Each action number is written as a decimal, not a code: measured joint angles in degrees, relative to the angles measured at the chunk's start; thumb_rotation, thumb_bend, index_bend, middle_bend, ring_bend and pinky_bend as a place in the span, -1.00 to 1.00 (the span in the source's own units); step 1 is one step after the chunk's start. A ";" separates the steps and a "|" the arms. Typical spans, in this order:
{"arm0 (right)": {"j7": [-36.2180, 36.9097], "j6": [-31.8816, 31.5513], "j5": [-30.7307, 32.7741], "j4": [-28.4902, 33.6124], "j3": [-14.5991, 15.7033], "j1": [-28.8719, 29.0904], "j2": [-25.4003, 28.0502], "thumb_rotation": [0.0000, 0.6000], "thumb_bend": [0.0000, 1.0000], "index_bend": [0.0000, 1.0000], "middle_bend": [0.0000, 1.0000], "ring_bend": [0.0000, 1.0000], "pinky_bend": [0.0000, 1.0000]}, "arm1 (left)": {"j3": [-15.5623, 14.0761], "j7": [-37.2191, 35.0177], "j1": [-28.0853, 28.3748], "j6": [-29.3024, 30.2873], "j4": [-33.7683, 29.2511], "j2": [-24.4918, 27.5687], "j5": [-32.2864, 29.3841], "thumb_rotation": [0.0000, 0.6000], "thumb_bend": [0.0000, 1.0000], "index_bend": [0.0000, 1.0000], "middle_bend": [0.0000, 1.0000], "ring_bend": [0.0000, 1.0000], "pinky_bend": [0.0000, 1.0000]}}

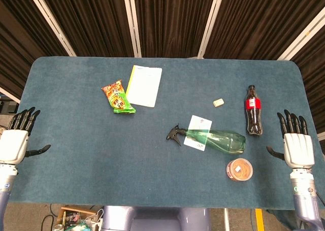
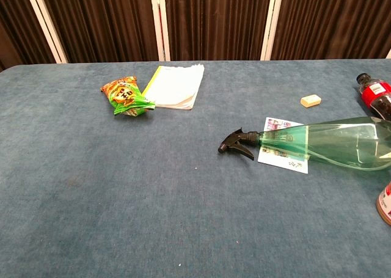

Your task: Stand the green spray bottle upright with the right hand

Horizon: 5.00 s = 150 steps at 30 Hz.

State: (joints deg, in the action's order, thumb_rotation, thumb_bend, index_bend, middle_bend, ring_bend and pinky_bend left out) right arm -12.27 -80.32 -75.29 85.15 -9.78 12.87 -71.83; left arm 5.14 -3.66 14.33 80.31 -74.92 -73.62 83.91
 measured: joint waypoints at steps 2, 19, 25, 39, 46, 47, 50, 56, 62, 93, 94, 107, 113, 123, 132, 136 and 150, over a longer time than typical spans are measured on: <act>0.03 0.02 -0.08 0.01 0.00 0.03 -0.07 1.00 -0.64 -1.00 -1.00 -1.00 -1.00 | 0.02 0.20 -0.04 -0.03 -0.07 -0.05 -0.13 1.00 -0.86 -1.00 -1.00 -1.00 -0.83; -13.82 -4.72 -4.35 2.93 0.52 1.29 -7.41 1.00 -0.64 -1.00 -1.00 -1.00 -1.00 | 0.53 -1.34 0.75 -2.39 1.12 -0.06 -1.34 1.00 -0.86 -1.00 -1.00 -1.00 -0.83; -29.70 -3.44 -1.70 6.18 -0.03 3.63 -13.20 1.00 -0.64 -1.00 -1.00 -1.00 -1.00 | 0.53 -3.58 0.62 -1.57 1.40 0.85 -0.57 1.00 -0.86 -1.00 -1.00 -1.00 -0.83; -37.93 6.33 10.26 1.26 -4.69 12.31 -24.80 1.00 -0.64 -0.98 -1.00 -1.00 -1.00 | 0.61 -6.92 -0.05 0.07 0.03 2.90 0.32 1.00 -0.86 -1.00 -1.00 -1.00 -0.83; -41.36 7.13 13.40 -1.76 -4.80 14.43 -28.94 1.00 -0.64 -1.00 -1.00 -1.00 -1.00 | 0.80 -8.67 0.32 -0.76 0.85 3.25 0.10 1.00 -0.86 -1.00 -1.00 -1.00 -0.83; -41.84 7.05 13.91 -1.74 -4.53 14.47 -29.42 1.00 -0.64 -1.00 -1.00 -1.00 -1.00 | 0.80 -8.97 0.36 -0.77 0.94 3.29 0.17 1.00 -0.86 -1.00 -1.00 -1.00 -0.83; -42.78 6.48 14.38 -1.60 -3.66 14.53 -30.38 1.00 -0.64 -1.00 -1.00 -1.00 -1.00 | 0.72 -9.52 0.39 -0.60 1.15 3.38 0.56 1.00 -0.86 -1.00 -1.00 -1.00 -0.83; -43.30 7.10 15.68 -2.79 -3.00 14.94 -31.52 1.00 -0.63 -0.96 -1.00 -1.00 -1.00 | 0.30 -10.04 0.27 -0.33 0.99 3.65 1.17 1.00 -0.86 -1.00 -1.00 -1.00 -0.83; -43.16 9.62 16.50 -6.86 -3.13 16.93 -32.85 1.00 -0.52 -0.79 -1.00 -1.00 -1.00 | 0.37 -9.83 0.25 -0.64 1.03 3.63 0.70 1.00 -0.86 -1.00 -1.00 -1.00 -0.83; -43.50 8.52 12.74 -13.37 -0.25 20.46 -32.47 1.00 0.10 0.71 -0.71 -1.00 -1.00 | 0.44 -9.12 -0.02 -0.36 0.35 3.70 0.34 1.00 -0.86 -1.00 -1.00 -1.00 -0.83; -43.02 8.08 12.20 -12.92 -0.14 20.34 -32.18 1.00 0.09 0.71 -0.70 -1.00 -1.00 | 0.43 -9.15 -0.05 -0.27 0.31 3.73 0.41 1.00 -0.86 -1.00 -1.00 -1.00 -0.83; -36.42 5.51 8.22 -4.76 -0.49 19.24 -27.72 1.00 0.00 0.72 -0.68 -1.00 -1.00 | -0.07 -9.63 -0.41 0.81 -0.12 3.94 1.61 1.00 -0.86 -1.00 -1.00 -1.00 -0.83; -22.92 5.90 7.73 3.15 -3.69 18.36 -24.37 1.00 -0.01 0.74 -0.68 -1.00 -1.00 | -0.28 -9.95 -0.23 0.44 -0.11 3.96 1.87 1.00 -0.86 -1.00 -1.00 -1.00 -0.83; 13.28 11.44 10.62 15.81 -11.20 14.99 -17.02 1.00 -0.02 0.75 -0.68 -1.00 -1.00 | -0.54 -9.50 -0.18 0.56 -0.58 3.95 2.36 1.00 -0.86 -1.00 -1.00 -1.00 -0.83; 47.79 21.79 9.59 18.84 -15.36 10.92 -10.27 1.00 -0.02 0.75 -0.68 -1.00 -1.00 | -0.54 -8.58 0.00 0.01 -0.74 3.72 1.96 1.00 -0.86 -1.00 -1.00 -1.00 -0.83; 60.24 22.64 3.74 16.99 -15.46 8.93 -9.69 1.00 -0.02 0.76 -0.68 -1.00 -1.00 | -0.52 -8.46 0.05 -0.20 -0.72 3.69 1.84 1.00 -0.86 -1.00 -1.00 -1.00 -0.83; 75.71 2.37 -13.14 -8.64 -10.37 6.19 -25.62 1.00 -0.02 0.76 -0.68 -1.00 -1.00 | -0.91 -7.94 0.25 -0.57 -0.83 3.65 2.22 1.00 -0.86 -1.00 -1.00 -1.00 -0.83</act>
State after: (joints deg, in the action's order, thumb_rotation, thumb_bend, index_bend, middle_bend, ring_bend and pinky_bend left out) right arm 63.44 -77.95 -88.44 76.52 -20.15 19.06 -97.46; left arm 4.24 -11.60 14.58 79.74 -75.75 -69.97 86.13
